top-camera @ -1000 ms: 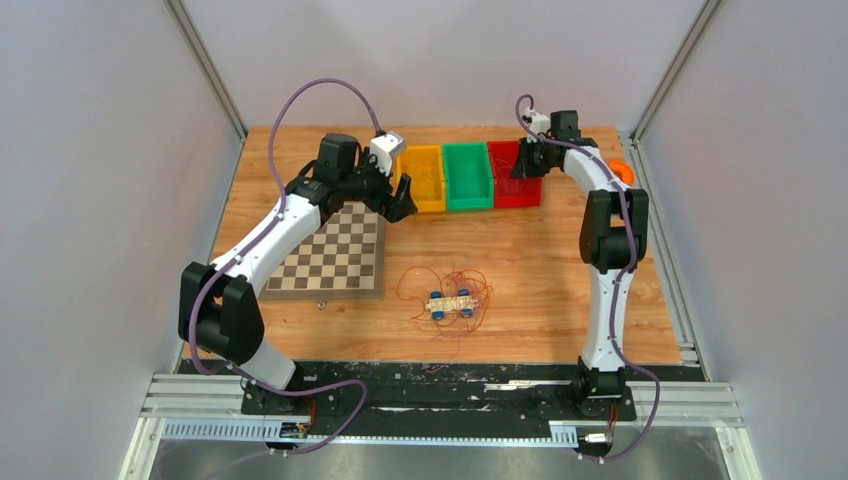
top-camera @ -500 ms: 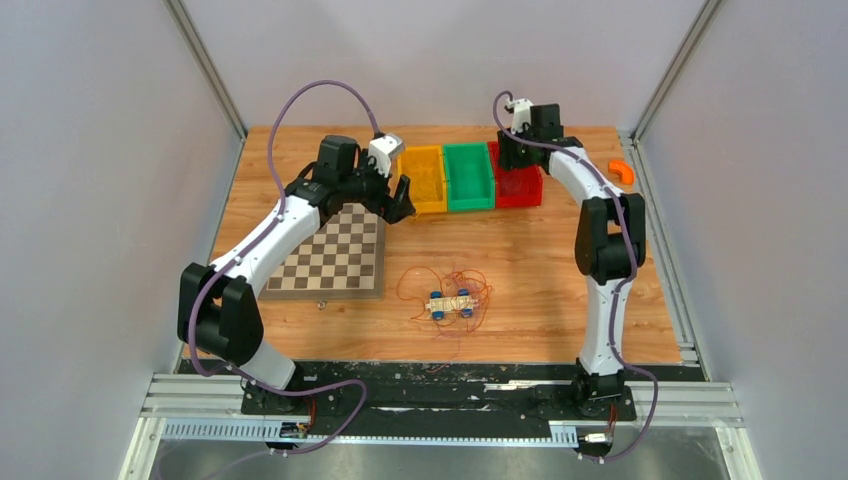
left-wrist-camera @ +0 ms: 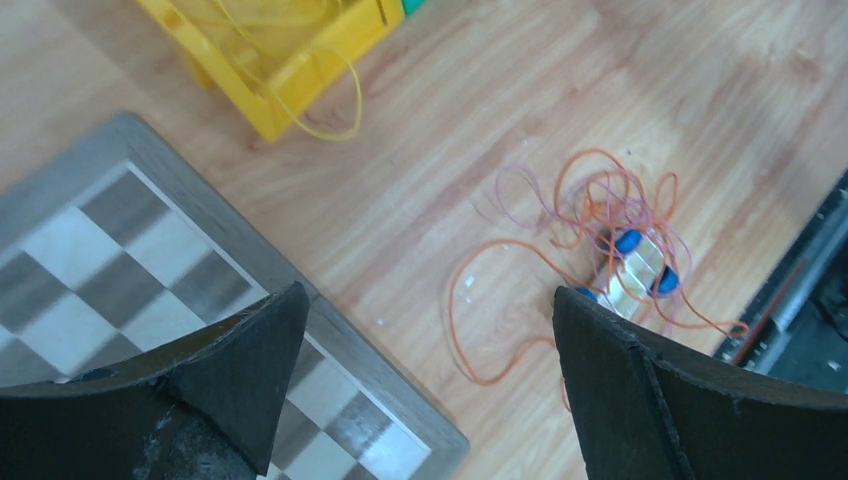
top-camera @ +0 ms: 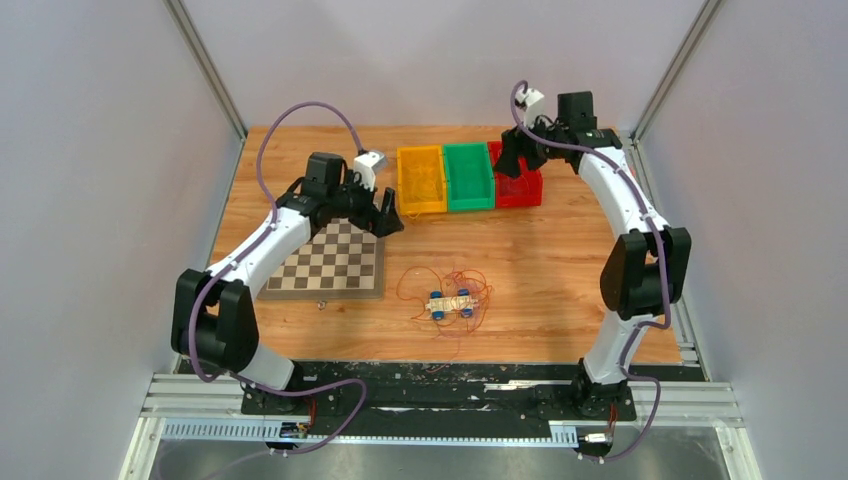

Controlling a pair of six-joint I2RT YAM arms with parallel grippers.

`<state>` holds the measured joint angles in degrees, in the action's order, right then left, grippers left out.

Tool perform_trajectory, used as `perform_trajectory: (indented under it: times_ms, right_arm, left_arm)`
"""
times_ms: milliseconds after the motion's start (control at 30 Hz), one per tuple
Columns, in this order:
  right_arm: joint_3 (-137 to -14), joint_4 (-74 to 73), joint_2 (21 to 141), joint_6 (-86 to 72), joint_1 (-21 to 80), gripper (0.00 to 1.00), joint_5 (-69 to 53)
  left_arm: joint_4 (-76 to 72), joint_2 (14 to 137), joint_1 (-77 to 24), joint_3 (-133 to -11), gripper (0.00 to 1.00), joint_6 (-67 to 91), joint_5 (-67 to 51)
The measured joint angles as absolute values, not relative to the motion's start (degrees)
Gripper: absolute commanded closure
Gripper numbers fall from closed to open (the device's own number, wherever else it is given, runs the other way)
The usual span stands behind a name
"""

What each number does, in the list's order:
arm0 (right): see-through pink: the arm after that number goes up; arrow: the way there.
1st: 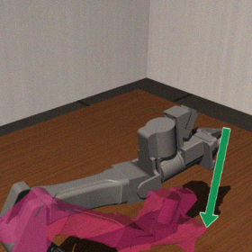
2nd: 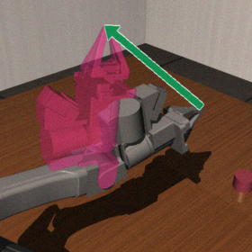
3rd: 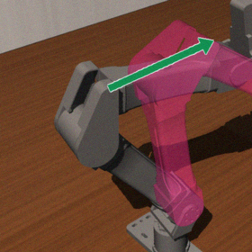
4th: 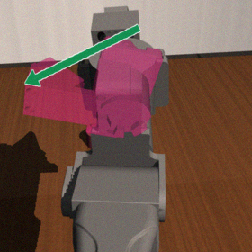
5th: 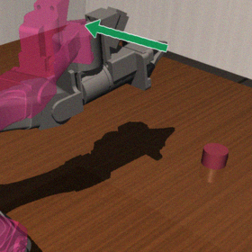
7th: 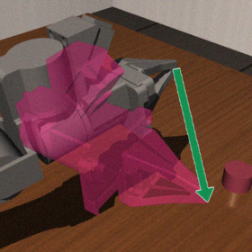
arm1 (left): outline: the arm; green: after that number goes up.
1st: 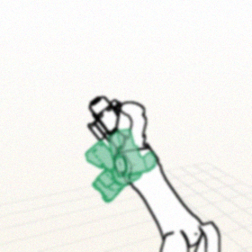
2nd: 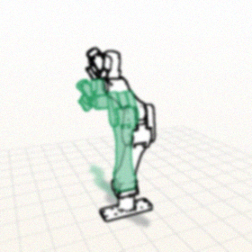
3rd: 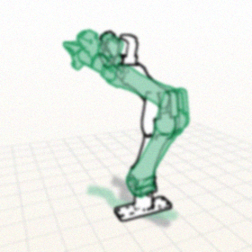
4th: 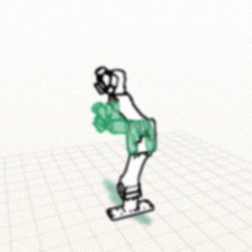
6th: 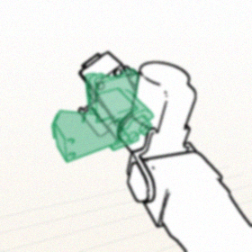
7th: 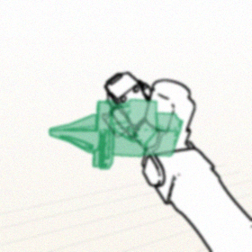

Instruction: Untangle the cables

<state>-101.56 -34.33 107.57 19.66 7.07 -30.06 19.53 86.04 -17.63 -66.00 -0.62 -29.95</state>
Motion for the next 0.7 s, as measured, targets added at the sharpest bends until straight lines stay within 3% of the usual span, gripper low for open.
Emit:
perform_trajectory:
  times_ms: [133,300,700]
  right_arm:
    - [-94.28,-41.78,105.03,21.78,10.48,0.34,-41.63]
    - [-84.40,-47.07,105.51,24.67,18.39,0.39,-47.59]
    - [-79.96,-40.93,113.10,18.17,22.04,0.41,-45.98]
  left_arm:
    - [19.49,85.86,-15.75,-61.19,0.03,1.98,-35.75]
    - [20.36,85.86,-15.27,-55.75,0.10,4.03,-40.82]
    - [16.97,91.79,-15.29,-54.04,0.14,10.31,-47.18]
